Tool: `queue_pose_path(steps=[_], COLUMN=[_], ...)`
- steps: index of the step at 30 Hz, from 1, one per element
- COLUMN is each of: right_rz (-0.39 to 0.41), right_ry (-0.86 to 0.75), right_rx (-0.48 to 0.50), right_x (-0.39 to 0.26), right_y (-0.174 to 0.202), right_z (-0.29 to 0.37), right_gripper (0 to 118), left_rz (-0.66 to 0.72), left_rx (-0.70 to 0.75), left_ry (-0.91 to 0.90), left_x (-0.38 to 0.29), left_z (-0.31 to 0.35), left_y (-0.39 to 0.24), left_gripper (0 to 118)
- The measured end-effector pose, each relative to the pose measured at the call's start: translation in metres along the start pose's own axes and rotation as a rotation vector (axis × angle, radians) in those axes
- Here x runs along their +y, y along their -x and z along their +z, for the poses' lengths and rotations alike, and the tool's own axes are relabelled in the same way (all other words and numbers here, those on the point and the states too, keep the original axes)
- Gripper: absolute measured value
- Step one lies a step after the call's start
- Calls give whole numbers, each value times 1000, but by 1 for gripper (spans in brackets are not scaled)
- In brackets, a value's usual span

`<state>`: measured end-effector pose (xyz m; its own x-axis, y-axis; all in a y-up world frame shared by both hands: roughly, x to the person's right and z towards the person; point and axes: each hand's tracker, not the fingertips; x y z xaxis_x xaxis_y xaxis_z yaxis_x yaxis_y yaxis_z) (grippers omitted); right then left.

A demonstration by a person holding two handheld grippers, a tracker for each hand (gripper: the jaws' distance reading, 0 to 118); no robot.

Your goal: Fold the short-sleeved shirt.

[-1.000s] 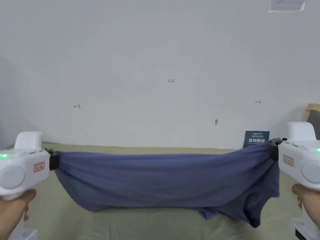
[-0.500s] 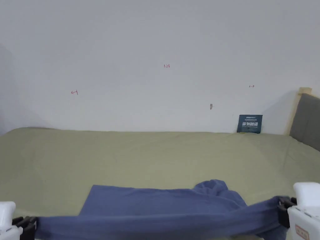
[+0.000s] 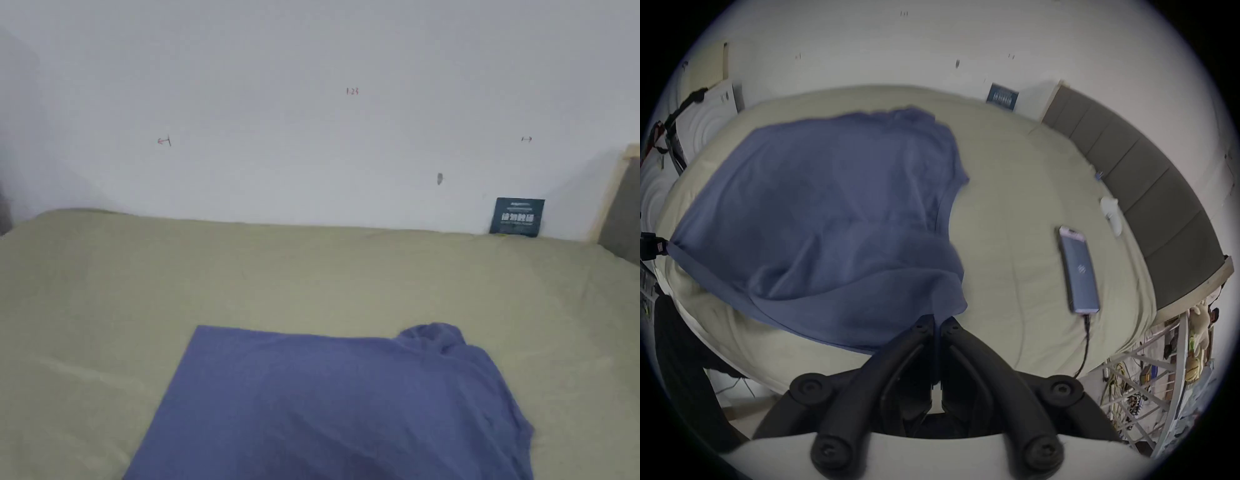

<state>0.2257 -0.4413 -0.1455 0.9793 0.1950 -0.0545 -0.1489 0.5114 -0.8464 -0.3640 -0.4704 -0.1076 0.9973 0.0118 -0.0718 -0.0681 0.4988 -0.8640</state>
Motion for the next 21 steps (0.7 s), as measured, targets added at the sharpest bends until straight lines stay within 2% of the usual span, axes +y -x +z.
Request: queue_pose_path(steps=[4,9,11,12,13,14,15,16,17,18,21], right_rz=[-9,-27,-46,-57,-58,-46,-41,-54,-71,-99,-154], right_ry=[93,105,107,109,108,85,42,-17,-66,-93,-260], right_rx=[37,42,37,32,13,-33,-61,-58,-40,-17,19], right_x=[-9,-16,-12,-8,-5,0,4,9,15,22,38], right_y=[-3,-1,-2,-2,-1,0,2,2,4,4,13], right_z=[-26,-42,-37,-34,-28,-21,-14,-3,7,14,31], right_gripper=[5,5,6,10,28,58,89,92,88,89,89], left_rz=[-17,29,36,39,40,46,59,83,100,113,81], left_rx=[20,4,2,13,44,55,44,6,-25,-42,-27], left_ry=[85,107,108,95,72,56,19,-29,-67,-114,-240], left_x=[-1,5,8,10,13,16,20,25,30,36,53], left_z=[-26,-27,-23,-18,-15,-12,-6,1,5,10,17], left_y=[-1,2,2,-1,-3,-4,-5,-8,-11,-16,-34], left_gripper=[3,3,6,19,40,62,70,70,70,70,69])
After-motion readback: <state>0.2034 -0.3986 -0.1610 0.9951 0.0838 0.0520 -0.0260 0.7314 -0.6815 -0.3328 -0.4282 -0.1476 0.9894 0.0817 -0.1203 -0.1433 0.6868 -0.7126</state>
